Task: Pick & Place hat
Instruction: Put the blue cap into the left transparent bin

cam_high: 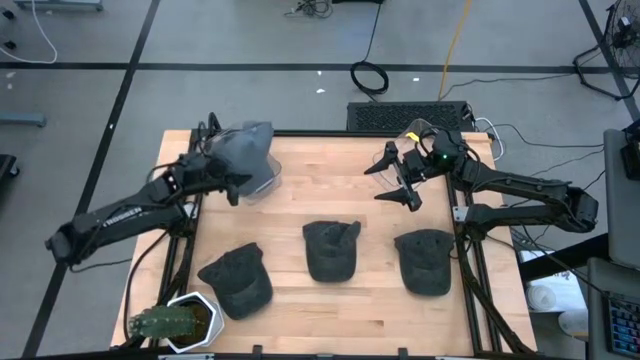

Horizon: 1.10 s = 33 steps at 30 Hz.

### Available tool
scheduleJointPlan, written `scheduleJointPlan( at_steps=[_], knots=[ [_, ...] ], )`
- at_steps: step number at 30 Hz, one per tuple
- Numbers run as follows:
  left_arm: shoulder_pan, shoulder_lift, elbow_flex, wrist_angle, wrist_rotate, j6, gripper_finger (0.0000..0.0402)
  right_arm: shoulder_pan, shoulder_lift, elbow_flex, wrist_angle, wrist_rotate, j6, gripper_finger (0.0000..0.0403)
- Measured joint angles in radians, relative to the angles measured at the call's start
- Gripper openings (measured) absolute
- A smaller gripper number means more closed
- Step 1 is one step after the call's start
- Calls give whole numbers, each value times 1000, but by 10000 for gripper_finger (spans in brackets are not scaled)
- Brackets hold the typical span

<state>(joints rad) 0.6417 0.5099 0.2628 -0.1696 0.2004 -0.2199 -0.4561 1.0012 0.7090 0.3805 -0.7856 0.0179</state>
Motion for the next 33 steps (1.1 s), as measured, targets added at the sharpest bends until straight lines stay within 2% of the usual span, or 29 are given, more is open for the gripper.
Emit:
scheduleJointPlan(
  at_steps=[10,17,27,30,33],
  knots=[
    [28,0,-102,72,76,-41,9,0,0,0,2,0,-10,325],
    [27,-2,-176,130,66,-3,11,0,0,0,3,0,-11,325],
    [26,-1,-222,213,37,-148,21,0,0,0,2,0,-11,325],
    [26,0,-222,249,34,-192,44,0,0,0,2,0,-11,325],
    [26,0,-223,271,40,-213,90,0,0,0,2,0,-11,325]
  ],
)
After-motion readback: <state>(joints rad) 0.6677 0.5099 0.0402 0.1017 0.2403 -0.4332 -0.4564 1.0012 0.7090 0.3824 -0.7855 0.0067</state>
